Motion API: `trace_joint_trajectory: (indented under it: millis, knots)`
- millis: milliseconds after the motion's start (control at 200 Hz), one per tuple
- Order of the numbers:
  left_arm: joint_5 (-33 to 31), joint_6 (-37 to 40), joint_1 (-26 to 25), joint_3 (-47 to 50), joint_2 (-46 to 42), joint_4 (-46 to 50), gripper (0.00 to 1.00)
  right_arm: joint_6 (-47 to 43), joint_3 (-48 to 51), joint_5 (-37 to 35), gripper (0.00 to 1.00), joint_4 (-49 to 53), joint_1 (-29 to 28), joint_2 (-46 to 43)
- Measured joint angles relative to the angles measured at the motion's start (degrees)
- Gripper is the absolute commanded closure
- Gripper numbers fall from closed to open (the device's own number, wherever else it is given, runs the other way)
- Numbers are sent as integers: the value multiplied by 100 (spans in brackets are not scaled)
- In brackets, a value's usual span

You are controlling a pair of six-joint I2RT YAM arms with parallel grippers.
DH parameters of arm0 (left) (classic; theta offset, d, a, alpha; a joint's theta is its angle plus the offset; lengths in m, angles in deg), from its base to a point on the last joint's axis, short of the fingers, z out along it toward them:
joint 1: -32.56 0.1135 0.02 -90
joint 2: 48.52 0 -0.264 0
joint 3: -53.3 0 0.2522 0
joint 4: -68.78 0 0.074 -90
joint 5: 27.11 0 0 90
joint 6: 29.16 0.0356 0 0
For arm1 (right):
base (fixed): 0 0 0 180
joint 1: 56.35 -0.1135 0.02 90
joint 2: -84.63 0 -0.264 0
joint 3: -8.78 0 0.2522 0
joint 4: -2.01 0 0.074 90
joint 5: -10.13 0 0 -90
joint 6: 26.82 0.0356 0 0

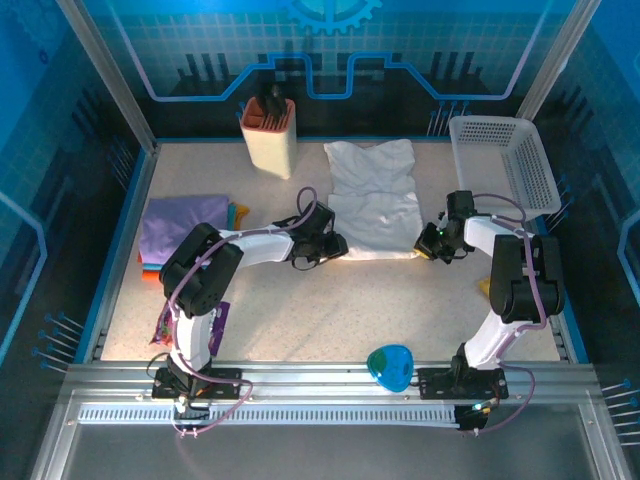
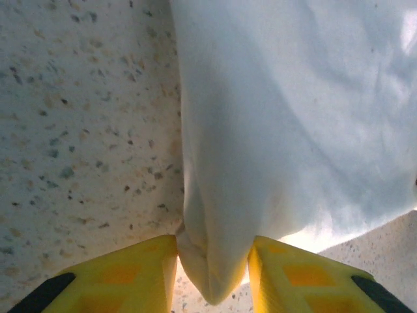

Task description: Fold and stack the t-shirts

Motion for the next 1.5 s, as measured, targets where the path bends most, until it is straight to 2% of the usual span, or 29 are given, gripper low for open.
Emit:
trace_joint_trajectory:
  millis: [320,570,715,911,1301,1421,1501]
  knots:
    - [-24,57,4,-50,116,-35,74,-4,0,125,100,0,66,11]
    - [107,11,-35,-44,179,-151,100,-9,0,249,100,2,120,57]
    - [140,-11,-39,55,160,-243,100,-129,13,269,100,140,136,-11]
    - [210,-7,-90,511,-225,-184,100,-142,483,479,100,249,133,-605]
    - [243,-190,-542,1880,-1784,192,100,9,1818,551,100,809,-282,-2378]
    - [273,-387,-774,2223,-1843,155,88,70,2214,466,100,977,-389,-2839]
    - [348,-498,-907,2406,-1843,125,70,76,2354,417,100,1106,-409,-3014]
